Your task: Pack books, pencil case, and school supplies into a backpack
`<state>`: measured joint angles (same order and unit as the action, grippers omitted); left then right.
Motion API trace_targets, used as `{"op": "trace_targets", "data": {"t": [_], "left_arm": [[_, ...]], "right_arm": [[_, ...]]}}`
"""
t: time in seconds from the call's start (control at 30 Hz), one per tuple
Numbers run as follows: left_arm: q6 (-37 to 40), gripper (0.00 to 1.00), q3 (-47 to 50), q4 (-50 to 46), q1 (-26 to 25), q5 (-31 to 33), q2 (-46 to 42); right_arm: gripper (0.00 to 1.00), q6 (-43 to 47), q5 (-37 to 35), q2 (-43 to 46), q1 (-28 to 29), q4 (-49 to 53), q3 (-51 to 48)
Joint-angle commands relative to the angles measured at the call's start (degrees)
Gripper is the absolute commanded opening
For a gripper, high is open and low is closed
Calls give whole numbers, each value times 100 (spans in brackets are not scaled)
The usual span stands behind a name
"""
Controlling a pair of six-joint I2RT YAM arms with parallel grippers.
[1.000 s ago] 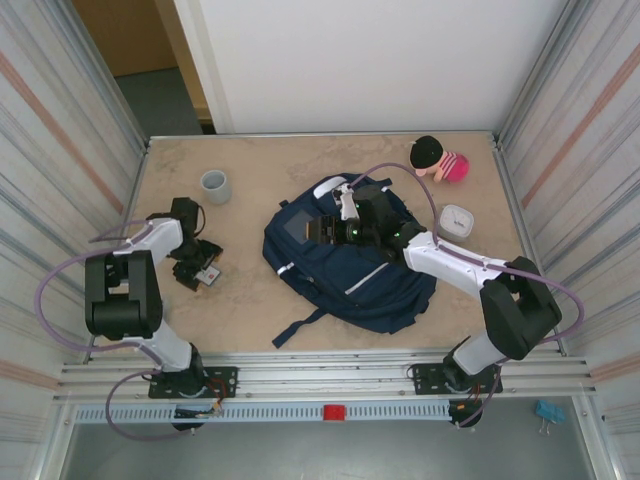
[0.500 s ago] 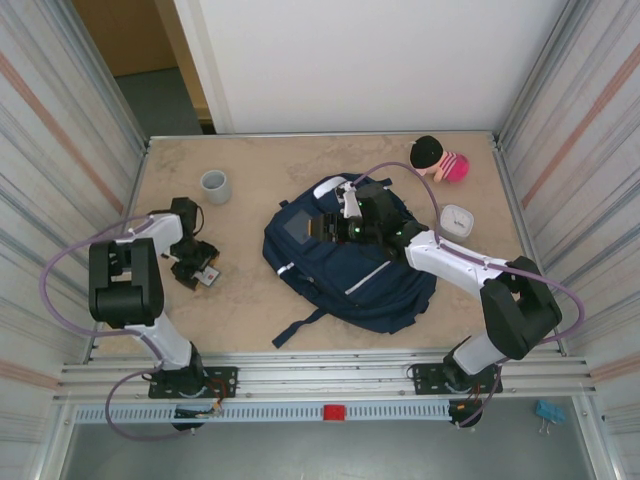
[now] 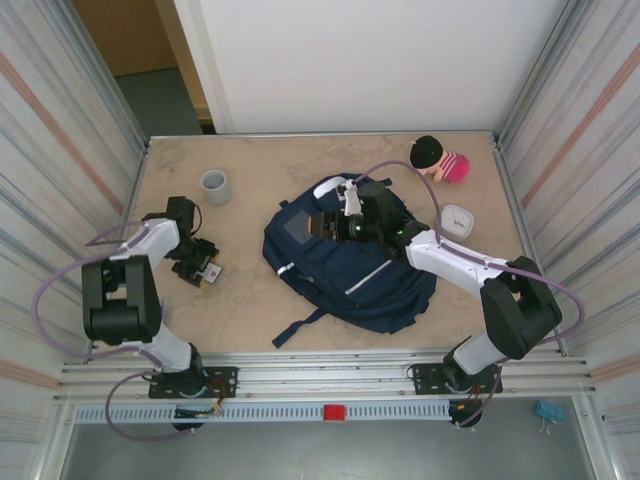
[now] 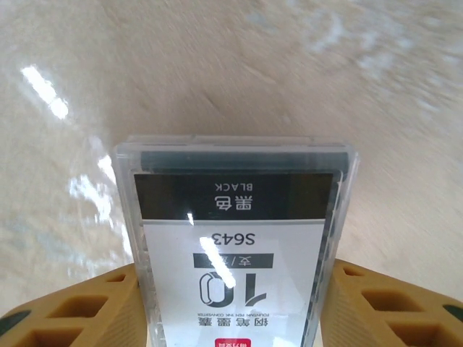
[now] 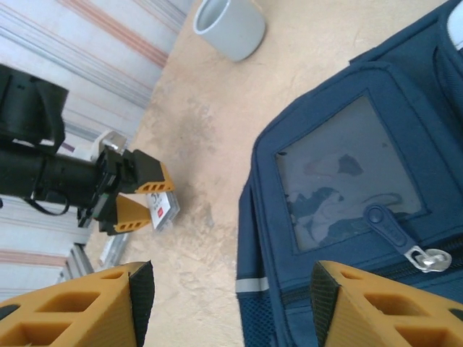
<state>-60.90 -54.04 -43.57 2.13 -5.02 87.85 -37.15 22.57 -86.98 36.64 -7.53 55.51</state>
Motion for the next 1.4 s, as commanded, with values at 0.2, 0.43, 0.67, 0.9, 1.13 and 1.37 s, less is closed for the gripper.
{"op": "trace_targets", "data": {"t": [0.2,0.43,0.67,0.9,1.13,1.37], "left_arm": [[-1256,54,210,-383,-1127,-55,-1835],[-1999,54,222,-301,-1986,79,-2445],[-2573,54,398,176,-2448,-56,-2623],[-2934,53,528,553,-2646,-181,-2725],[-3128,53,709,813,-2696,-261,-2866],[-3226,52,790,1080,-2735,-348,-2915]], "right_arm": [[60,-769,439,160,507,-810,-422],[60,-1086,633,7,1013,-1185,-539],[58,-1315,664,-335,1333,-1566,-462],[52,-1772,694,-765,1452,-2172,-416],[49,-1956,827,-1118,1554,-2414,-191],[42,-2221,890,-1426,1565,-2761,-88]]}}
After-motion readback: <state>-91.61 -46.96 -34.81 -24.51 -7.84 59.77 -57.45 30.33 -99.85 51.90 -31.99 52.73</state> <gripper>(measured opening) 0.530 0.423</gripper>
